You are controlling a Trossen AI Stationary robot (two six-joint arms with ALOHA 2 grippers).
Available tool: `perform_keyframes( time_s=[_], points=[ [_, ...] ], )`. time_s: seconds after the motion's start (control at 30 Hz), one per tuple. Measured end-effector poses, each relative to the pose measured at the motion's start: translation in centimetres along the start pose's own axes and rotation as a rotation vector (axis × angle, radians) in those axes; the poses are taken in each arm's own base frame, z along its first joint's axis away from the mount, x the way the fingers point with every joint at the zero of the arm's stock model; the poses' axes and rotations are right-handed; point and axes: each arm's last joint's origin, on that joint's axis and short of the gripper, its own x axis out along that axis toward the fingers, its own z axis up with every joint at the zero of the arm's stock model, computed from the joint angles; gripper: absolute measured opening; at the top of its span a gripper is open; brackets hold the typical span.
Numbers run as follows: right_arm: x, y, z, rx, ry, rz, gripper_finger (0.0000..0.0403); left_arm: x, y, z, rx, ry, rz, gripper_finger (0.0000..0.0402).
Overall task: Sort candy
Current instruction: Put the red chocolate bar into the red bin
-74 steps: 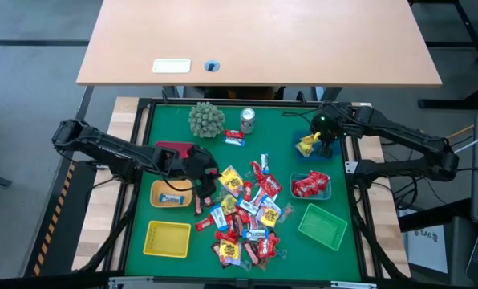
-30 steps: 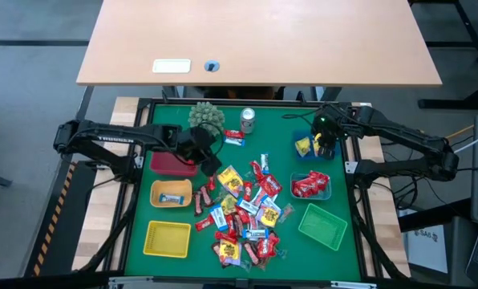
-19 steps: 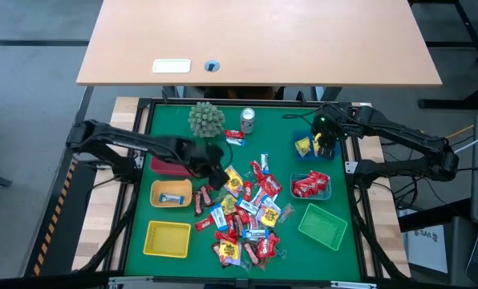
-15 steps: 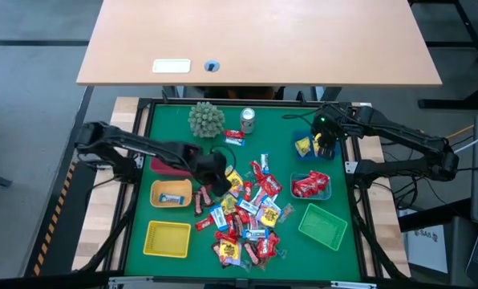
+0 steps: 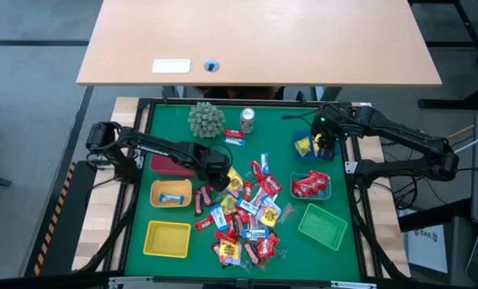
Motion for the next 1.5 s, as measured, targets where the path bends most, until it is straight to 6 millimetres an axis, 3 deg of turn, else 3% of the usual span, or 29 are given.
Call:
perform_keyframes(
  time_s=[0.27, 0.67, 0.9, 1.5],
  points=[
    [0.0, 0.0, 0.0, 0.000, 0.000, 0.000, 0.0160, 0.1, -0.1, -0.1, 0.008, -0.045, 0.026, 0.0174],
    [0.0, 0.0, 0.0, 0.000, 0.000, 0.000, 0.0160, 4.3, -1.1, -0.9, 0.045, 0.027, 0.100, 0.0174],
    [0.0, 0.0, 0.0, 0.000, 0.000, 0.000, 0.0160, 4.9, -1.0, -1.0, 0.048, 0.030, 0.120, 0.0172],
    [0.0, 0.0, 0.0, 0.000, 0.000, 0.000, 0.0160, 4.7, -1.1, -0.9, 0.056, 0.032, 0.105, 0.0069]
  ],
)
